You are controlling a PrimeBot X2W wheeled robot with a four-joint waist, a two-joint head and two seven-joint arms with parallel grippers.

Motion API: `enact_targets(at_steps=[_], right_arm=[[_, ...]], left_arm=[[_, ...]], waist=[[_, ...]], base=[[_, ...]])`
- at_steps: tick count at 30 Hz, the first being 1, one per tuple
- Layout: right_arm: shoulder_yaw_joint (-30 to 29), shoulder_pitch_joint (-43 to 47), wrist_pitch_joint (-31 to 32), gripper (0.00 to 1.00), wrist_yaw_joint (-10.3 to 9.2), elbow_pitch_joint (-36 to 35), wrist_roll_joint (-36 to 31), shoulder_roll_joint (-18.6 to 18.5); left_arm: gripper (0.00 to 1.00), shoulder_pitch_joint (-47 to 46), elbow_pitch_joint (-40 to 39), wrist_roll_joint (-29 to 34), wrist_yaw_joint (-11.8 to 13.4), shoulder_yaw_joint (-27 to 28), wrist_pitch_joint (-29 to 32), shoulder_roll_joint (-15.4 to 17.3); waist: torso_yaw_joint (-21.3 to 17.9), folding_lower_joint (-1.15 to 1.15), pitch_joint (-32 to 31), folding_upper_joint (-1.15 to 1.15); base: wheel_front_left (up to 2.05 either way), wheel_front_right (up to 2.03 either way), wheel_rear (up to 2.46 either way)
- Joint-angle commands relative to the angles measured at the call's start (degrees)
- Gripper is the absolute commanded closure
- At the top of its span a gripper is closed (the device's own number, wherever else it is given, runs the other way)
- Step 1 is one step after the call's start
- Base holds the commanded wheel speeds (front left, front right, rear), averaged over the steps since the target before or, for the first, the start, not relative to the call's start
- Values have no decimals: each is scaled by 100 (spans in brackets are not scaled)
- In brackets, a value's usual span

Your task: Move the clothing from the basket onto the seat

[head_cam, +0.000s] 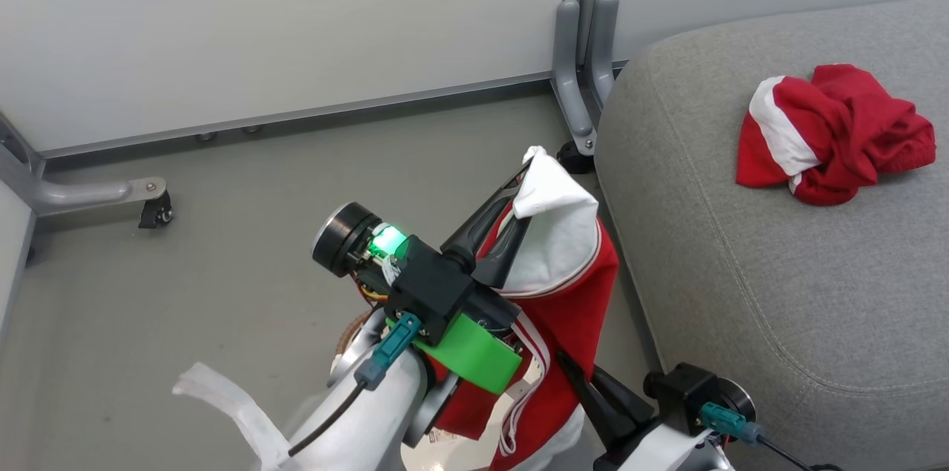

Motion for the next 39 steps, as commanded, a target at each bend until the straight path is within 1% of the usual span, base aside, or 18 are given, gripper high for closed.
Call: enact_targets(at_steps=[1, 4, 5, 6, 7, 25, 31, 39], right_arm=[[-6, 20, -16, 100, -2, -20, 23, 19], [-13, 20, -16, 100, -2, -14, 42, 17], [-17, 20, -16, 100, -2, -11, 48, 18], [-19, 23, -16, 100, -2, -10, 54, 20], [-21, 25, -16, 100, -2, -11, 59, 21], [-87, -59, -16, 100, -2, -79, 32, 47], [-181, -122, -16, 100, -2, -167, 1, 48], [-438, -249, -17, 100, -2, -474, -300, 62]], left_arm=[[100, -58, 44, 14, 41, 24, -18, 41], [100, -86, 125, 17, 80, 33, -23, 35], [95, -96, 161, 7, 96, 34, -17, 33], [60, -103, 176, -4, 101, 30, -16, 32], [0, -110, 191, -23, 111, 34, -15, 30], [0, -185, 384, -37, 303, 64, -10, 90], [0, -76, 425, -75, 346, 69, -23, 124], [0, 85, 557, -166, 355, 130, -36, 231]], waist=[[-9, 0, 7, 0], [-15, 0, 20, 0], [-16, 0, 24, 0], [-18, 0, 27, 0], [-20, 0, 31, 0], [-157, 0, 134, 0], [-283, 0, 209, 0], [-565, 0, 397, 0]], base=[[0, 0, 0], [0, 0, 0], [0, 0, 0], [0, 0, 0], [0, 0, 0], [0, 0, 0], [0, 0, 0], [0, 0, 0]])
